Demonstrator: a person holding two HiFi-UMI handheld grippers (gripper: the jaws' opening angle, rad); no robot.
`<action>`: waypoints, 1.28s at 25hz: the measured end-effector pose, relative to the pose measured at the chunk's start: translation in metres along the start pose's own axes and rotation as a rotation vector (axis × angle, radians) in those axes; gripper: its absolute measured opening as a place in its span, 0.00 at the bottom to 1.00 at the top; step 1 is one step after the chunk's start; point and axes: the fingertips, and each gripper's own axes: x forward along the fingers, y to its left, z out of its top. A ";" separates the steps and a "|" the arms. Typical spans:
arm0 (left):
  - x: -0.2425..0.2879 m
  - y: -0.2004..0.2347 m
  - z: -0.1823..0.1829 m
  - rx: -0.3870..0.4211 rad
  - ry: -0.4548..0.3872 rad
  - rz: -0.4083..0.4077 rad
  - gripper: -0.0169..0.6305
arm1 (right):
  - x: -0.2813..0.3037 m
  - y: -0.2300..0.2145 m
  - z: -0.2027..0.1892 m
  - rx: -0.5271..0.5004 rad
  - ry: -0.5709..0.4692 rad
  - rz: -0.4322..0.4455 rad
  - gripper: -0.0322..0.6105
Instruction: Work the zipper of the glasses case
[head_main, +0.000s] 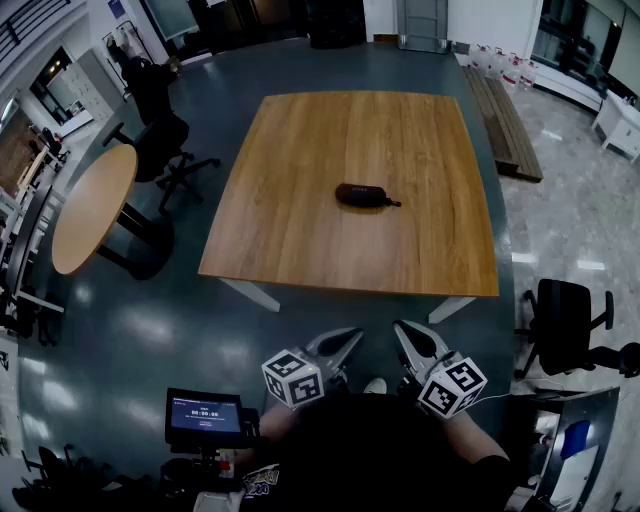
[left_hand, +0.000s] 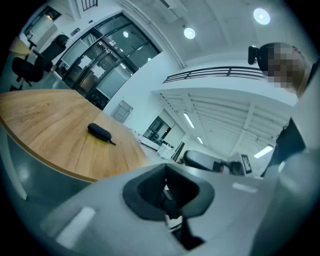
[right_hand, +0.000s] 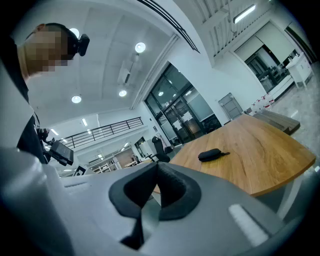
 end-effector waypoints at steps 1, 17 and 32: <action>0.001 -0.001 -0.001 -0.001 0.001 0.000 0.03 | -0.002 -0.001 0.000 -0.002 0.001 -0.001 0.06; 0.017 -0.007 -0.002 0.003 0.025 -0.008 0.03 | -0.013 -0.009 0.014 0.007 -0.049 0.022 0.06; 0.039 0.028 0.022 -0.014 0.101 -0.029 0.03 | 0.022 -0.049 0.029 0.107 -0.099 -0.058 0.18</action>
